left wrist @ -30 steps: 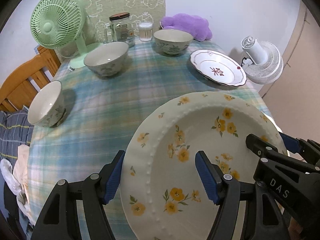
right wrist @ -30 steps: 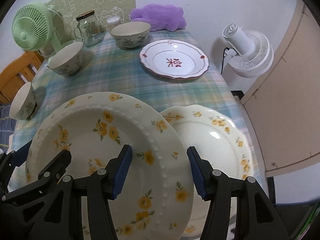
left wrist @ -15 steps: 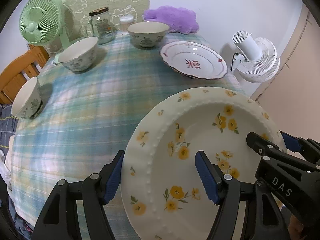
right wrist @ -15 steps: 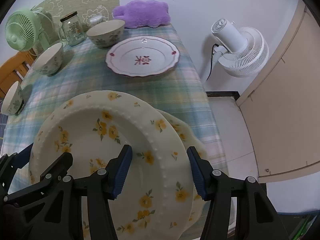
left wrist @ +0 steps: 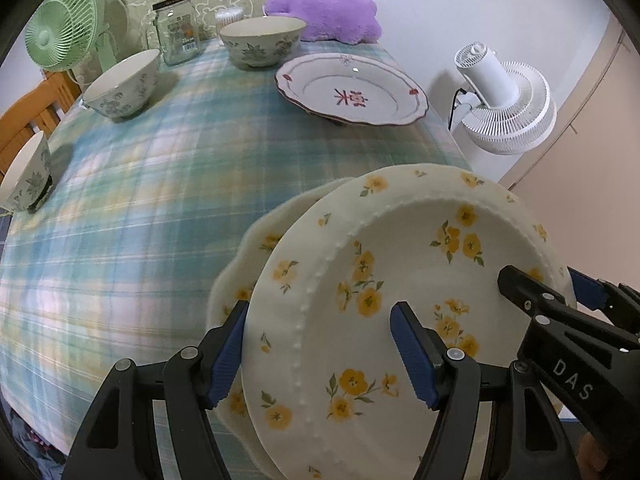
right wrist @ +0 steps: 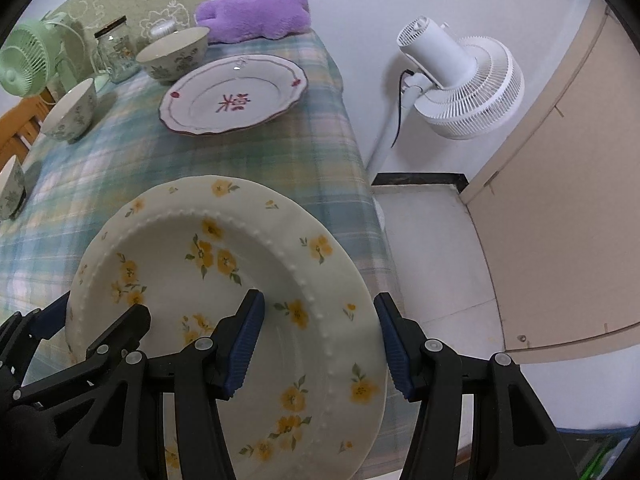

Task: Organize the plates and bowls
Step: 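Lower the beaded-rim plate onto the scalloped plate with both grippers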

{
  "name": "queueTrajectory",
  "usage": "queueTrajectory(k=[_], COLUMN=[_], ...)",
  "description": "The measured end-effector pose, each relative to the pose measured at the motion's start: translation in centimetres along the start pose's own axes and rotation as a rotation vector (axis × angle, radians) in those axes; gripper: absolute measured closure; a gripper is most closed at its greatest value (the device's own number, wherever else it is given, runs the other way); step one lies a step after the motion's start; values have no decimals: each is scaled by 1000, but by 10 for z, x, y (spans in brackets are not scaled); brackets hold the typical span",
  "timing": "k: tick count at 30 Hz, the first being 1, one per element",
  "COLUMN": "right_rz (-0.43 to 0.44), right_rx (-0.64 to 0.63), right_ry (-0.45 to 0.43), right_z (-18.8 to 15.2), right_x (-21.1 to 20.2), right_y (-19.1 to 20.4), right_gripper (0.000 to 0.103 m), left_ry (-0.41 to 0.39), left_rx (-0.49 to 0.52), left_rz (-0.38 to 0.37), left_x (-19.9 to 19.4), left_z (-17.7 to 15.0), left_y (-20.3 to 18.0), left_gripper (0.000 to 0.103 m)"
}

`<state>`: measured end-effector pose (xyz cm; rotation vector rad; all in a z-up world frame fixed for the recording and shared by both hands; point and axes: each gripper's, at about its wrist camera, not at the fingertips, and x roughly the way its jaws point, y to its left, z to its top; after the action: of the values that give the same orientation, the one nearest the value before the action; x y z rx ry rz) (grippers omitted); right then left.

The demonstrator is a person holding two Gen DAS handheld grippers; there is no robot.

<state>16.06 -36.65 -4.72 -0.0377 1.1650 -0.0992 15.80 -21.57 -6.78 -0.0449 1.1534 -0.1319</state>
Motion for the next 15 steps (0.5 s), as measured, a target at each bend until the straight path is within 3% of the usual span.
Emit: queueTrajectory(k=[15], right_rz=[20], right_rx=[-36], right_ry=[28], right_z=[5], right_x=[19], right_y=[-8], right_gripper=[44], left_ry=[4], left_rx=[-4], left_rz=[71], left_x=[18], left_z=[-2], left_y=[-12], left_gripper=[31])
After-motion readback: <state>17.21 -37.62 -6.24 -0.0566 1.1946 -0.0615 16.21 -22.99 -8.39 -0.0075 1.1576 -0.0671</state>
